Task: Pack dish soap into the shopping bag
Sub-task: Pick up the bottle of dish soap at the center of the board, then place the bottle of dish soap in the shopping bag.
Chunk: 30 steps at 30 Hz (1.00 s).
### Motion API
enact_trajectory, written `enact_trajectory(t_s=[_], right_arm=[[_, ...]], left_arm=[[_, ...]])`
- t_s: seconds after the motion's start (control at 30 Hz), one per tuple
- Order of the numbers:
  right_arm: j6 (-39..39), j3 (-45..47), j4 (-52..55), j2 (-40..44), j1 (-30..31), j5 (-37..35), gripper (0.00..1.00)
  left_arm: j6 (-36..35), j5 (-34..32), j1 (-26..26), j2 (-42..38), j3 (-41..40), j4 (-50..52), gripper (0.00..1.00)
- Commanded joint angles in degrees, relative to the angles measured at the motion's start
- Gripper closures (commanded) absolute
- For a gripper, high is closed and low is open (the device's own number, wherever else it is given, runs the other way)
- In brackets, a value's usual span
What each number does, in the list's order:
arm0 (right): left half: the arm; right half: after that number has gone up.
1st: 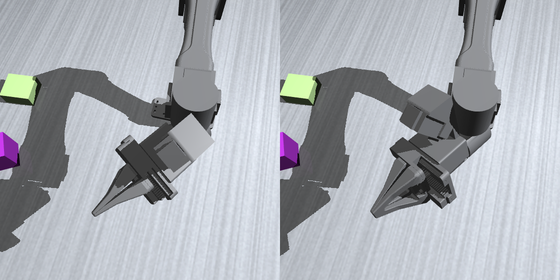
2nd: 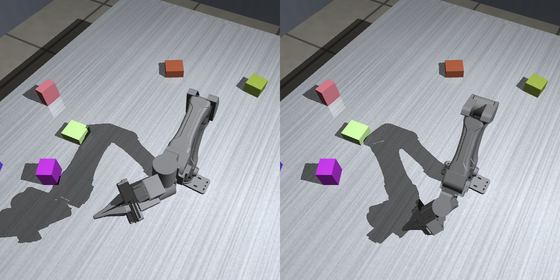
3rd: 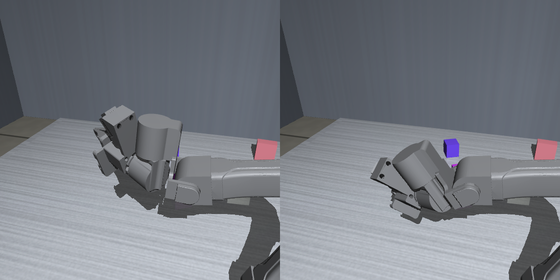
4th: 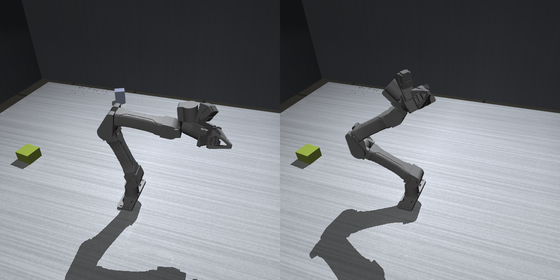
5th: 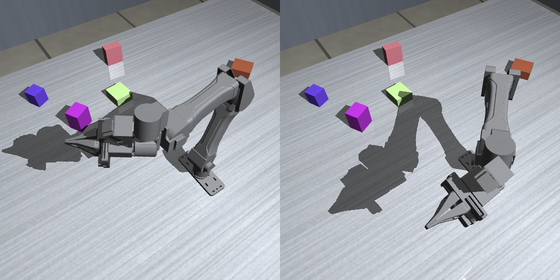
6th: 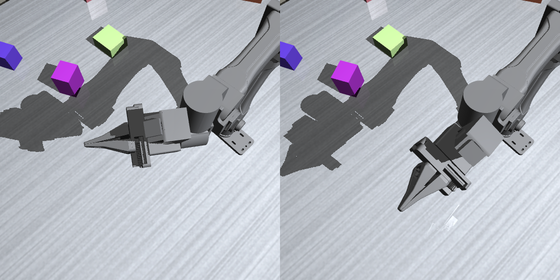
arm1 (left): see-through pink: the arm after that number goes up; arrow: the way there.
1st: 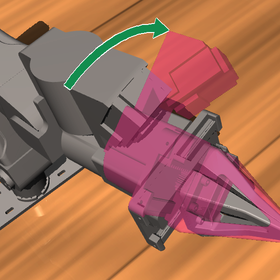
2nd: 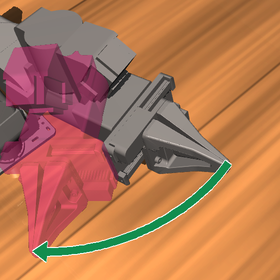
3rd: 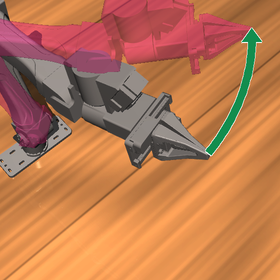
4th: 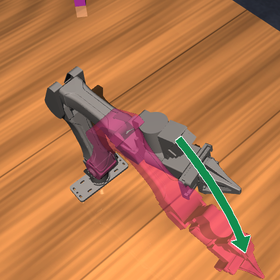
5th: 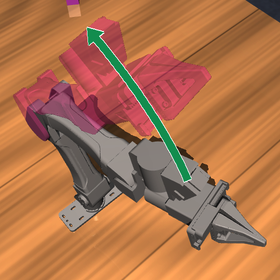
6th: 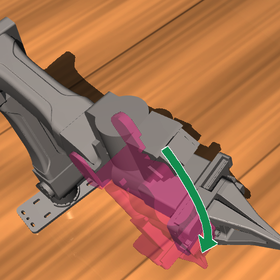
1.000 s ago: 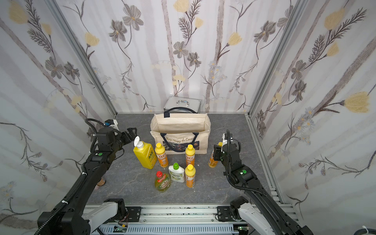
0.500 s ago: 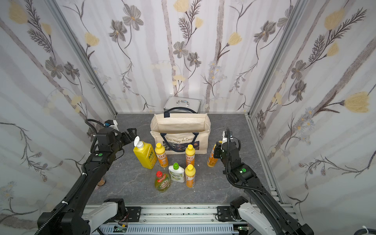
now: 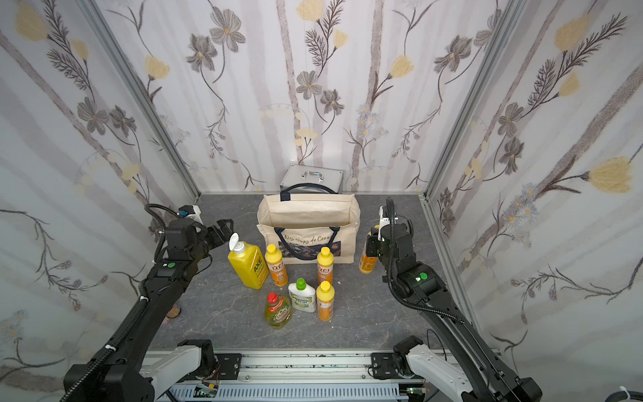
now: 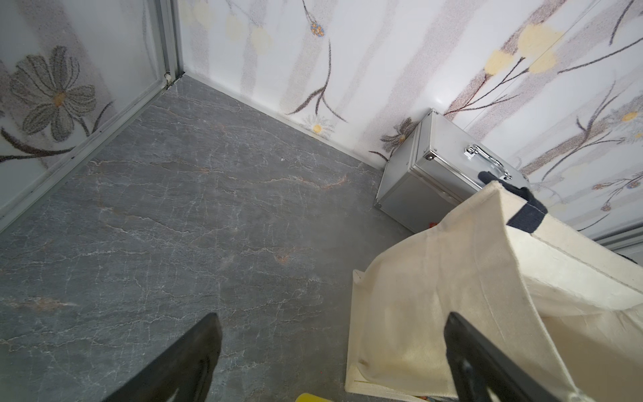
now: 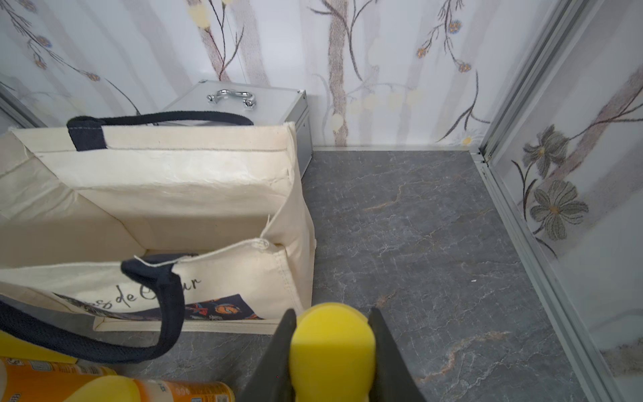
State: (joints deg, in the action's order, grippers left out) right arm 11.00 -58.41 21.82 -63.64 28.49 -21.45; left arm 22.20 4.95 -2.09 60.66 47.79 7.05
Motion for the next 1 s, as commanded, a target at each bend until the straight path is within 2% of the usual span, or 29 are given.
enact_trajectory(t_s=[0.0,0.33,0.5,0.6,0.83,0.97], right_arm=[[-4.68,-8.64,-1.89,-3.57,0.08,-2.77,1.00],[-12.10,-46.95,10.35,-20.91,1.03,-3.81,1.00],[-13.89,-63.05,13.15,-31.04,1.40,-0.59,1.00],[-13.98,-66.29,10.98,-34.41,1.53,2.07,1.00],[-11.73,-65.89,6.86,-40.58,1.59,8.73,1.00],[-11.31,-64.20,4.74,-42.75,1.63,9.43,1.00]], left_arm=[[-0.23,-0.21,-0.02,-0.28,0.59,-1.07,0.00],[-0.77,-0.64,-0.02,-0.96,1.38,0.36,0.00],[-0.58,-0.56,-0.02,-1.07,1.60,0.66,0.00],[-0.35,-0.43,-0.02,-1.07,1.99,0.91,0.00],[-0.20,-0.47,-0.11,-1.77,1.19,1.19,0.00],[-0.25,-0.78,-0.11,-1.87,0.96,1.13,0.00]])
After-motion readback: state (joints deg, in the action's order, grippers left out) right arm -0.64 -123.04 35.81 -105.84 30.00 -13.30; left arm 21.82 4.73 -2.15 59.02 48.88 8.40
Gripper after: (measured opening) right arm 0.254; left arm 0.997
